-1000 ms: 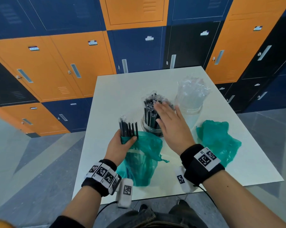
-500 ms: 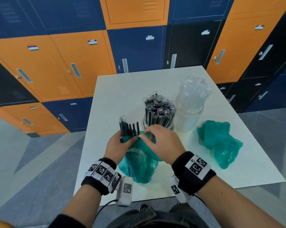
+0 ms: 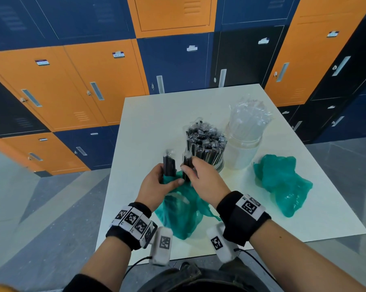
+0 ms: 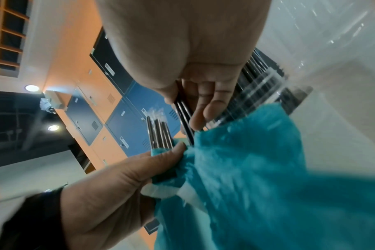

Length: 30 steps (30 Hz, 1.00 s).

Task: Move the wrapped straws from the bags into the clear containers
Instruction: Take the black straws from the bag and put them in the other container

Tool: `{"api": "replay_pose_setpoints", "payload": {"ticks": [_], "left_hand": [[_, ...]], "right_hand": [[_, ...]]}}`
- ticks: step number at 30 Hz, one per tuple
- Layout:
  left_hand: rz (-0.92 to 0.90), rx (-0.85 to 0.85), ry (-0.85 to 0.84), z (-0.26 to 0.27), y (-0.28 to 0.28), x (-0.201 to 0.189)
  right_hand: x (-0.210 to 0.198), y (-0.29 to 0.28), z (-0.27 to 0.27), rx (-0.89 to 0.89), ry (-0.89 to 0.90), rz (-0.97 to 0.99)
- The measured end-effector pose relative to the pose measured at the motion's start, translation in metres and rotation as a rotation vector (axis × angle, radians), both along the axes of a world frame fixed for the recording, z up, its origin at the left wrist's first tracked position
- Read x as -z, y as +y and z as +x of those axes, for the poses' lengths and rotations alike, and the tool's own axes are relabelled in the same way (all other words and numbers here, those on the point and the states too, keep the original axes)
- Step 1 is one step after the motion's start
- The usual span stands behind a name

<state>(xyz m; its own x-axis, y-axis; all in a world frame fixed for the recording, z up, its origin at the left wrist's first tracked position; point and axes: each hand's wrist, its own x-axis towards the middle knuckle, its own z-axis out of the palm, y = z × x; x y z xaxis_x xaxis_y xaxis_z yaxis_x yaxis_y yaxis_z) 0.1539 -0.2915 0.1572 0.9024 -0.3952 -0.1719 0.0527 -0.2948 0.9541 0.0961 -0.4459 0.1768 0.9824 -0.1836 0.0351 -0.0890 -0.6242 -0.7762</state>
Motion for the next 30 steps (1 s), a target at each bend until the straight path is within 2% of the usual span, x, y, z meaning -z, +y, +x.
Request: {"api": "replay_pose_setpoints", "payload": {"ticks": [4,10,13,16,22,24,26,28,30], "left_hand": [[0.034,-0.022,-0.026,0.002,-0.002,0.001],[0.033,-0.042,-0.028,0.005,0.0,0.006],[0.048,-0.047,-0.038,0.005,-0.002,0.007],[0.059,-0.052,-0.053,0.005,-0.002,0.008],[0.065,-0.068,-0.049,0.005,-0.002,0.01],[0.065,-0.069,-0.047,0.005,-0.002,0.011],[0.062,-0.069,-0.046,0.005,-0.003,0.011],[0.066,-0.065,-0.054,0.005,-0.003,0.01],[0.078,-0.064,-0.062,0.006,-0.003,0.009]], "right_hand": [[-0.017,-0.006,-0.006,0.027,-0.058,0.035],[-0.063,-0.034,0.001,0.16,-0.194,-0.051],[-0.087,-0.051,0.003,0.237,-0.244,0.04],[-0.108,-0.064,0.002,0.294,-0.351,0.093],[-0.13,-0.061,-0.01,0.331,-0.601,0.038],[-0.123,-0.057,-0.011,0.308,-0.571,0.016],[-0.103,-0.057,-0.008,0.252,-0.447,-0.05],[-0.075,-0.057,-0.004,0.188,-0.284,-0.206],[-0.048,-0.056,-0.003,0.171,-0.198,-0.339]]}}
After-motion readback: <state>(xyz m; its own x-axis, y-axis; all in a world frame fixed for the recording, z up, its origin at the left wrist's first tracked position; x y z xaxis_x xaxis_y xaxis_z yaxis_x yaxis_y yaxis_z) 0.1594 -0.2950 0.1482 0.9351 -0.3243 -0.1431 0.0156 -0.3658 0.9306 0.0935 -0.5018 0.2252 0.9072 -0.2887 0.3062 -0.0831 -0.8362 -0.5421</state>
